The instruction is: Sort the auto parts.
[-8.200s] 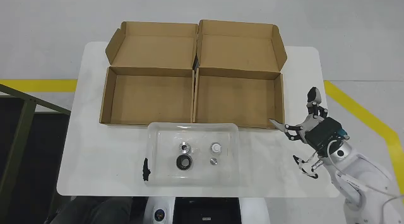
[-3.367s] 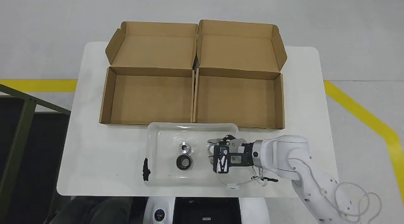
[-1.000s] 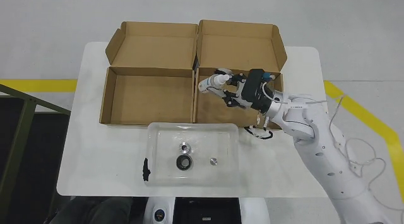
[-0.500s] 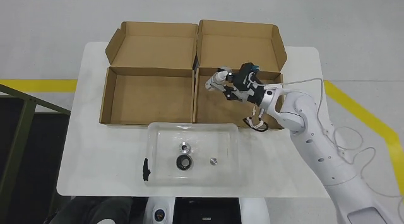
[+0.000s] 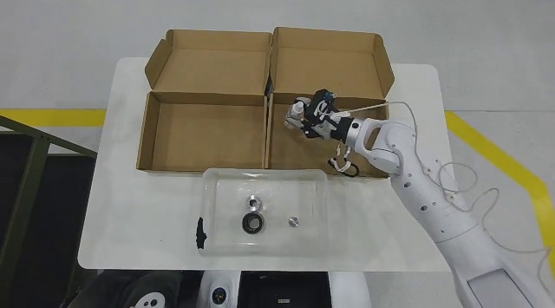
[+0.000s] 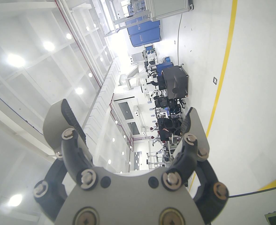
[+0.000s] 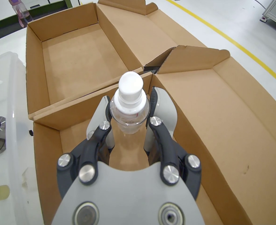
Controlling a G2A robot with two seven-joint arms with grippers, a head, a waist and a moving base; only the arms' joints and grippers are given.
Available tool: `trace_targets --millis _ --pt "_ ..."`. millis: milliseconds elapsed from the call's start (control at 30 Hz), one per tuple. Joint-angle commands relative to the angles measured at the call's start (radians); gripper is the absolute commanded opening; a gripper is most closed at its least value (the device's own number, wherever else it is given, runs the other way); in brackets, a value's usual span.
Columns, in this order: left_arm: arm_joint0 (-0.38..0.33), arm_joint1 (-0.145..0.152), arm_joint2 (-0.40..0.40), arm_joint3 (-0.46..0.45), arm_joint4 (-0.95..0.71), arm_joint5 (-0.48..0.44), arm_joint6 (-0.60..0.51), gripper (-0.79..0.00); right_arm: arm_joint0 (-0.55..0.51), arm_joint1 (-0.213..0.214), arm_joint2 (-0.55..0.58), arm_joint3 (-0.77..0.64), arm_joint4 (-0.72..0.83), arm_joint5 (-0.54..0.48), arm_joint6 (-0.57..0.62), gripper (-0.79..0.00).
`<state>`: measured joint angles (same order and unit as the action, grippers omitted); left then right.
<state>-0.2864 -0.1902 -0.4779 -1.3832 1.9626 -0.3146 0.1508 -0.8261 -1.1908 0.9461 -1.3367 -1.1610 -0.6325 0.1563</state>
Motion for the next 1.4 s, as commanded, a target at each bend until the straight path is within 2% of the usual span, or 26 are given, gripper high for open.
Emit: trace_targets --millis 0,333,367,433,467,500,833,1100,1367 --pt "0.0 0.0 0.0 0.0 0.0 0.0 0.0 0.0 0.009 -0.004 -0.008 0.013 -0.003 0.007 0.0 -0.785" --pt "0.0 0.0 0.0 0.0 0.0 0.0 0.0 0.0 0.042 -0.024 -0.046 0.067 -0.017 0.021 0.013 -0.785" --pt "0.0 0.0 0.0 0.0 0.0 0.0 0.0 0.0 0.043 -0.025 -0.048 0.071 -0.016 0.022 0.012 -0.736" --pt "0.0 0.0 0.0 0.0 0.0 0.0 0.0 0.0 0.044 -0.027 -0.049 0.074 -0.017 0.023 0.013 -0.499" --pt "0.0 0.0 0.0 0.0 0.0 0.0 0.0 0.0 0.044 -0.028 -0.048 0.075 -0.018 0.024 0.014 -0.068" --pt "0.0 0.0 0.0 0.0 0.0 0.0 0.0 0.0 0.044 -0.028 -0.047 0.074 -0.021 0.027 0.015 0.0" --pt "0.0 0.0 0.0 0.0 0.0 0.0 0.0 0.0 0.013 -0.015 0.002 -0.024 -0.005 -0.015 0.056 0.0" --pt "0.0 0.0 0.0 0.0 0.0 0.0 0.0 0.0 -0.062 0.014 0.104 -0.234 0.032 -0.047 0.125 0.0" --pt "0.0 0.0 0.0 0.0 0.0 0.0 0.0 0.0 -0.176 0.045 0.175 -0.439 0.04 -0.13 0.231 0.0"
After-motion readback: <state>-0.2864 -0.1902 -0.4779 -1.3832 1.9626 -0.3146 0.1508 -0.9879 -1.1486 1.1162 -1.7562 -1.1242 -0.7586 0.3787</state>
